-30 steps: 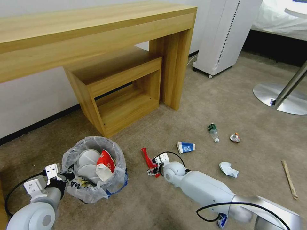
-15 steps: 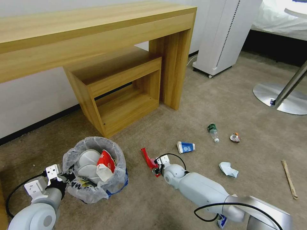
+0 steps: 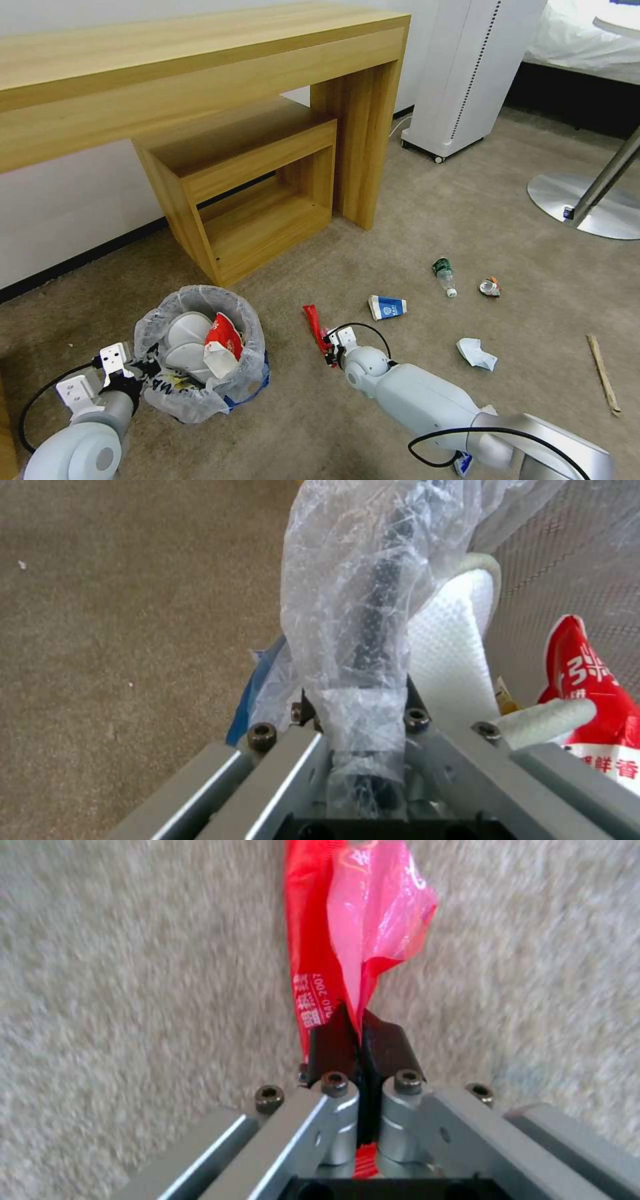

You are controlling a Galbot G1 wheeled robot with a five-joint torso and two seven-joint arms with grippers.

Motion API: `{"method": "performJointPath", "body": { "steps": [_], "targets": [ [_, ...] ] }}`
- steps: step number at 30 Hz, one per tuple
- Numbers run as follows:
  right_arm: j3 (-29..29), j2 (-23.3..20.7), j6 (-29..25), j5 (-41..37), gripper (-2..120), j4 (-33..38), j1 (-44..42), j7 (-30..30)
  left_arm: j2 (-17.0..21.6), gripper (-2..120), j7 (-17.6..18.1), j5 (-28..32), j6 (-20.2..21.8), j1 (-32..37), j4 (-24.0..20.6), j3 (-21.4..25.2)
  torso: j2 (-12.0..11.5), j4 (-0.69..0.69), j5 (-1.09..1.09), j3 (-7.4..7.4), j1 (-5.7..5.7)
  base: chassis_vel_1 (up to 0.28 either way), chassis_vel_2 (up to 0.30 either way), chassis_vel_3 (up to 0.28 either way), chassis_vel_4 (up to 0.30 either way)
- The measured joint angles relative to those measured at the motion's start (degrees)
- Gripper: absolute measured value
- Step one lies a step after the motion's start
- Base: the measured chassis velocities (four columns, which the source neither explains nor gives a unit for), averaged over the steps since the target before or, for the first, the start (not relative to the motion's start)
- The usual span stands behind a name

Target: Pick up the trash bin and place the garbage on the floor into it.

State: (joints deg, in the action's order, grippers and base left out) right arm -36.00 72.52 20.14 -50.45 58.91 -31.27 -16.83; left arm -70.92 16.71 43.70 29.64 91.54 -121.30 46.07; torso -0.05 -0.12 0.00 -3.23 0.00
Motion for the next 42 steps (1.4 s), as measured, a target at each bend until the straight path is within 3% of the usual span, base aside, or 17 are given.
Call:
{"method": "performJointPath", "body": {
  "steps": [4, 7, 8, 11, 12, 15, 21, 24, 29, 32, 33, 36, 42],
  "targets": [
    [1.8, -2.4, -3.4, 0.3, 0, 3.9, -0.8, 1.3, 0.4, 1, 0.0, 0.1, 0.0, -0.1, 0.2, 0.1, 0.0, 0.01, 0.01, 0.0, 0.0, 0.0, 0.0, 0.0, 0.0],
    [6.0, -10.2, -8.1, -3.2, 0, 15.9, -2.4, 3.0, 1.0, 1, 0.2, 0.4, 0.0, -0.2, 0.2, 0.3, 0.0, -0.01, -0.01, 0.0, 0.0, 0.0, 0.0, 0.0, 0.0],
    [6.0, -10.2, -8.1, -3.2, 0, 15.9, -2.4, 3.0, 1.0, 1, 0.2, 0.4, 0.0, -0.2, 0.2, 0.3, 0.0, -0.01, -0.01, 0.0, 0.0, 0.0, 0.0, 0.0, 0.0],
    [10.0, -15.6, -12.4, -3.7, 0, 24.9, -3.8, 6.1, 1.4, 1, 0.3, 0.6, 0.1, -0.3, 0.1, 0.3, 0.0, -0.02, -0.02, 0.0, 0.0, 0.0, 0.0, 0.0, 0.0],
    [10.0, -15.6, -12.4, -3.7, 0, 24.9, -3.8, 6.1, 1.4, 1, 0.3, 0.6, 0.1, -0.3, 0.1, 0.3, 0.0, -0.02, -0.02, 0.0, 0.0, 0.0, 0.0, 0.0, 0.0],
    [14.3, -19.8, -18.1, -2.6, 0, 35.9, -4.8, 11.6, 1.6, 1, 0.4, 0.7, 0.3, -0.2, -0.4, 0.3, 0.0, -0.01, 0.0, 0.01, 0.0, 0.0, 0.0, 0.0, 0.0],
    [14.9, -22.9, -24.1, -3.5, 0, 45.6, -3.3, 18.9, 1.6, 1, 0.5, 0.7, 0.5, 0.1, -1.4, 0.2, 0.0, 0.0, 0.0, 0.0, 0.0, 0.0, 0.0, 0.0, 0.0],
    [11.2, -23.9, -27.3, -5.4, 0, 49.2, 0.2, 23.7, 1.6, 1, 0.8, 0.9, 0.8, 0.2, -2.4, 0.3, 0.0, -0.01, 0.0, 0.0, 0.0, 0.0, 0.0, 0.0, 0.0],
    [5.3, -23.9, -28.5, -6.6, 0, 50.2, 4.8, 26.2, 1.5, 1, 1.0, 1.1, 1.1, 0.4, -3.3, 0.4, 0.0, 0.0, 0.0, 0.0, 0.0, 0.0, 0.0, 0.0, 0.0],
    [-3.9, -22.0, -29.0, -6.9, 0, 48.1, 12.5, 26.6, 1.3, 1, 1.3, 1.4, 1.3, 0.4, -4.4, 0.5, 0.0, 0.0, 0.0, 0.0, 0.0, 0.0, 0.0, 0.0, 0.0],
    [-3.9, -22.0, -29.0, -6.9, 0, 48.1, 12.5, 26.6, 1.3, 1, 1.3, 1.4, 1.3, 0.4, -4.4, 0.5, 0.0, 0.0, 0.0, 0.0, 0.0, 0.0, 0.0, 0.0, 0.0],
    [-11.1, -19.6, -29.3, -6.5, 0, 44.8, 17.7, 26.5, 1.1, 1, 1.3, 1.6, 1.4, 0.5, -5.1, 0.7, 0.0, 0.01, -0.01, 0.0, 0.0, 0.0, 0.0, 0.0, 0.0],
    [-18.1, -15.8, -29.7, -5.2, 0, 39.4, 20.9, 26.2, 1.0, 1, 1.3, 1.8, 1.3, 0.7, -5.2, 1.2, 0.0, 0.01, -0.01, -0.01, 0.0, 0.0, 0.0, 0.0, 0.0]
  ]
}}
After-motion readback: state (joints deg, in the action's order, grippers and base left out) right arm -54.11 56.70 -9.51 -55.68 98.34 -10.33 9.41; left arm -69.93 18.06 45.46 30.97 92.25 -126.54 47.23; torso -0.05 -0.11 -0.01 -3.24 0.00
